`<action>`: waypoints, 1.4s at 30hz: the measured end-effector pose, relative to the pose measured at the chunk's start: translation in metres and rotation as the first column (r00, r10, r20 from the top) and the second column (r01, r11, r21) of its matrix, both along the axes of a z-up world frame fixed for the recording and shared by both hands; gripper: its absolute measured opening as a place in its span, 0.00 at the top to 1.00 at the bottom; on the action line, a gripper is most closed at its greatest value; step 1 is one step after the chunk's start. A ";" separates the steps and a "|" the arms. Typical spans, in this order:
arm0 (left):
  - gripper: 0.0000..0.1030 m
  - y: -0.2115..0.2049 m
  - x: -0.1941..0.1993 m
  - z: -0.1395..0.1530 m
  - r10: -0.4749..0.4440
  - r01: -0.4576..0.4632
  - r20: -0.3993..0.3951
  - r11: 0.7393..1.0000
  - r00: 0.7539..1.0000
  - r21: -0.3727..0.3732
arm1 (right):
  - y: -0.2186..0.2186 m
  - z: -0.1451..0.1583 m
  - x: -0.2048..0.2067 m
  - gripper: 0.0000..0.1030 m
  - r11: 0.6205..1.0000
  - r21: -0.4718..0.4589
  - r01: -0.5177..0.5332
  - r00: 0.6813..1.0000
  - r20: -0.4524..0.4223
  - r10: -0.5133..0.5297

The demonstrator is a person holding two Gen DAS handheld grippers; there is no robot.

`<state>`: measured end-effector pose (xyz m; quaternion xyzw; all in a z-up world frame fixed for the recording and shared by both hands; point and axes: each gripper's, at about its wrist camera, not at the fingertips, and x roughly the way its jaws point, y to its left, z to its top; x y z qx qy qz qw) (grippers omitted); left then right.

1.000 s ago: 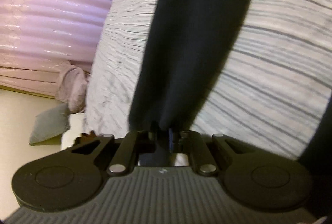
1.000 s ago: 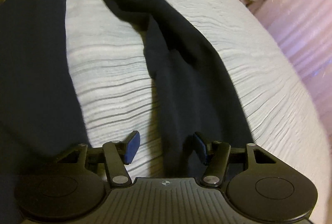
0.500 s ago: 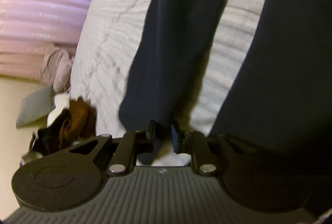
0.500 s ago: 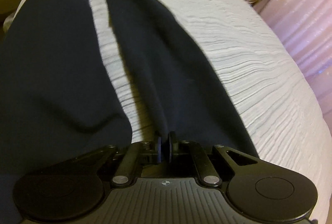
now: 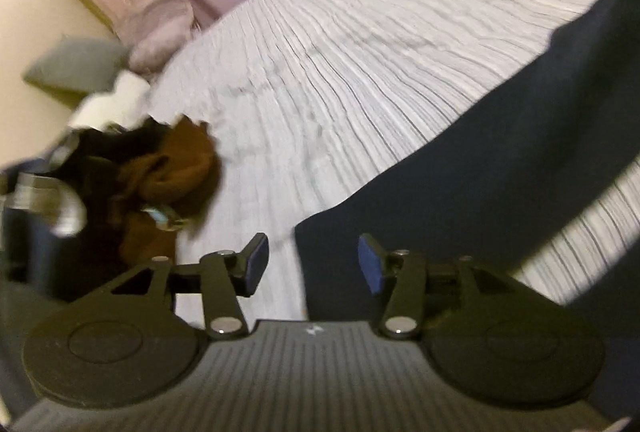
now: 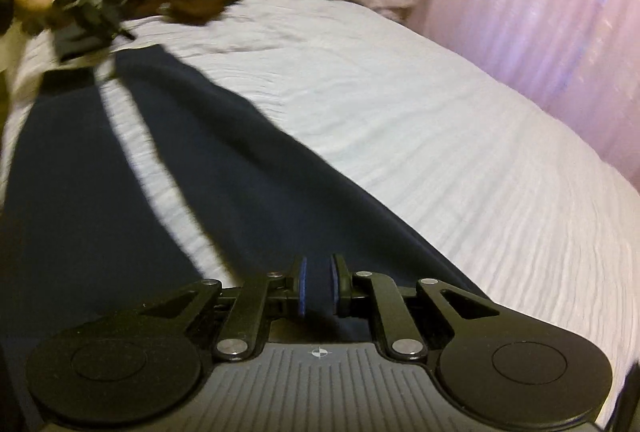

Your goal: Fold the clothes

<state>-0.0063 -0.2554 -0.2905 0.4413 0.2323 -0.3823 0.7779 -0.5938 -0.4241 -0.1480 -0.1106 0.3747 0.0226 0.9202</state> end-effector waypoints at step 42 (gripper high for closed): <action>0.40 -0.111 -0.034 0.006 -0.191 0.173 -0.141 0.976 0.971 -0.133 | -0.298 -0.037 -0.042 0.89 0.791 0.396 0.467 0.883 -0.253 -0.395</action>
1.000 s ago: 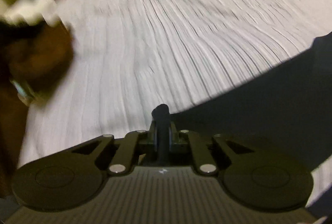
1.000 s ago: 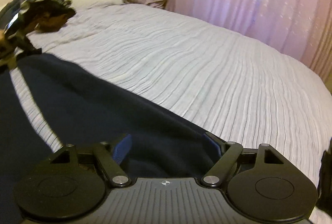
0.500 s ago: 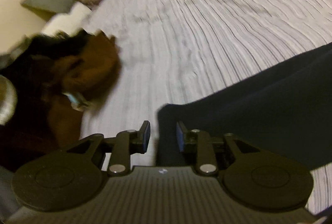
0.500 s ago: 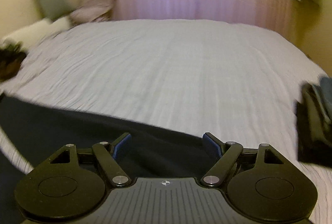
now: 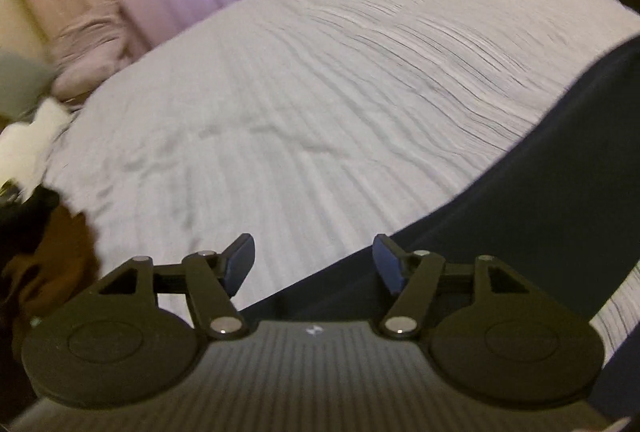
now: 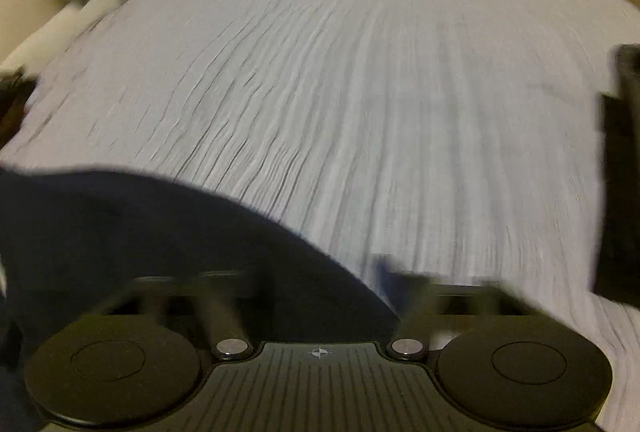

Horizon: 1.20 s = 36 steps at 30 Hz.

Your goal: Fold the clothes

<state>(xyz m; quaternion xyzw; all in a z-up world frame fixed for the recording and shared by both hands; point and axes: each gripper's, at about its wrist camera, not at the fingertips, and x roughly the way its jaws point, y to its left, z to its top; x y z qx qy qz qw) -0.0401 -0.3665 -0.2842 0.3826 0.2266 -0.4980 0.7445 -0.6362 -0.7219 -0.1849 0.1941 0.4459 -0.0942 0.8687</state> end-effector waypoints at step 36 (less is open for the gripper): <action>0.74 -0.012 0.035 -0.032 0.062 -0.062 -0.004 0.997 0.998 0.039 | 0.029 0.008 -0.006 0.77 0.971 -0.230 0.063 0.998 0.028 -0.058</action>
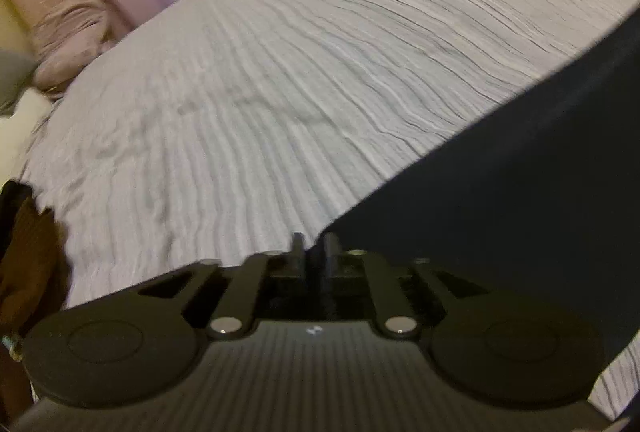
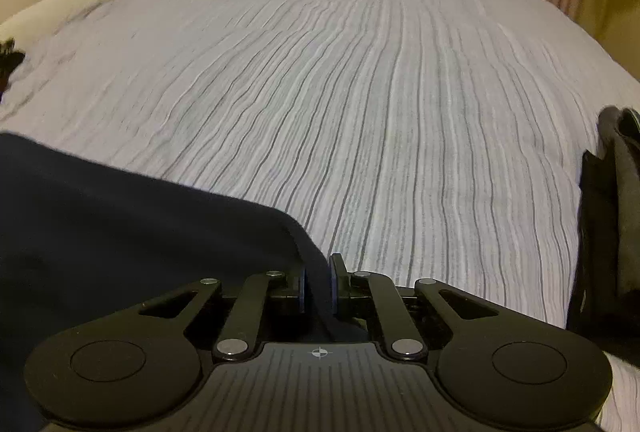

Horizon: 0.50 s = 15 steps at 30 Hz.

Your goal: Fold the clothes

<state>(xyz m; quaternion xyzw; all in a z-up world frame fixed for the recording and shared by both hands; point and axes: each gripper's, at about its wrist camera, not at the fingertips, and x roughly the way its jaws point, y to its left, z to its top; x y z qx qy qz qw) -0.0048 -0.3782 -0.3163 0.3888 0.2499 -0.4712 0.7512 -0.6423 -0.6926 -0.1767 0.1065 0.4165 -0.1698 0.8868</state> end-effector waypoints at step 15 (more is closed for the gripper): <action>0.56 0.084 -0.105 0.034 0.006 -0.007 -0.023 0.997 1.000 -0.074 | 0.060 0.044 -0.136 0.52 0.986 0.093 0.135 0.980 0.133 -0.147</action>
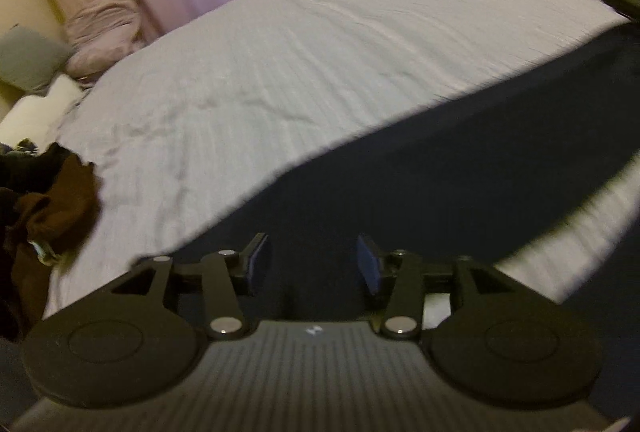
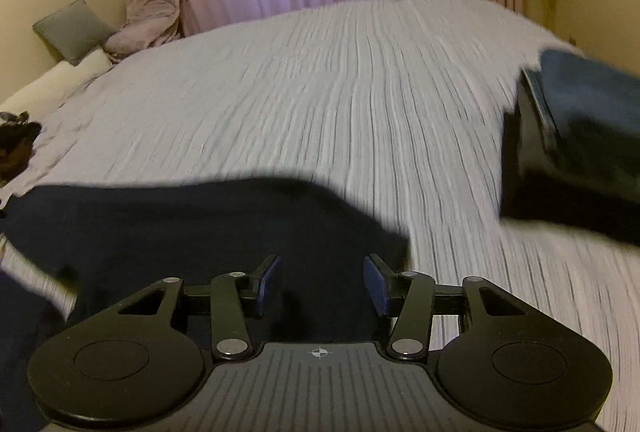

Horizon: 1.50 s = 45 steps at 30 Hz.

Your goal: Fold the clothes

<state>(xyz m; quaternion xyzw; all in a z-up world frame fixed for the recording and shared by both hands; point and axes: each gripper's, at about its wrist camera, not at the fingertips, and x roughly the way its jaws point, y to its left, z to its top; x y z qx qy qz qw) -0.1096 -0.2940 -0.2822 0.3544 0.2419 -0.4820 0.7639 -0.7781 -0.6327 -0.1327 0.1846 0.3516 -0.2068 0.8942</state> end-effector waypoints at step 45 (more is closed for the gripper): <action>0.39 0.149 -0.194 -0.054 -0.024 0.019 0.050 0.996 0.998 0.090 | 0.083 -0.033 -0.168 0.80 0.965 0.217 0.145 0.973 0.143 -0.179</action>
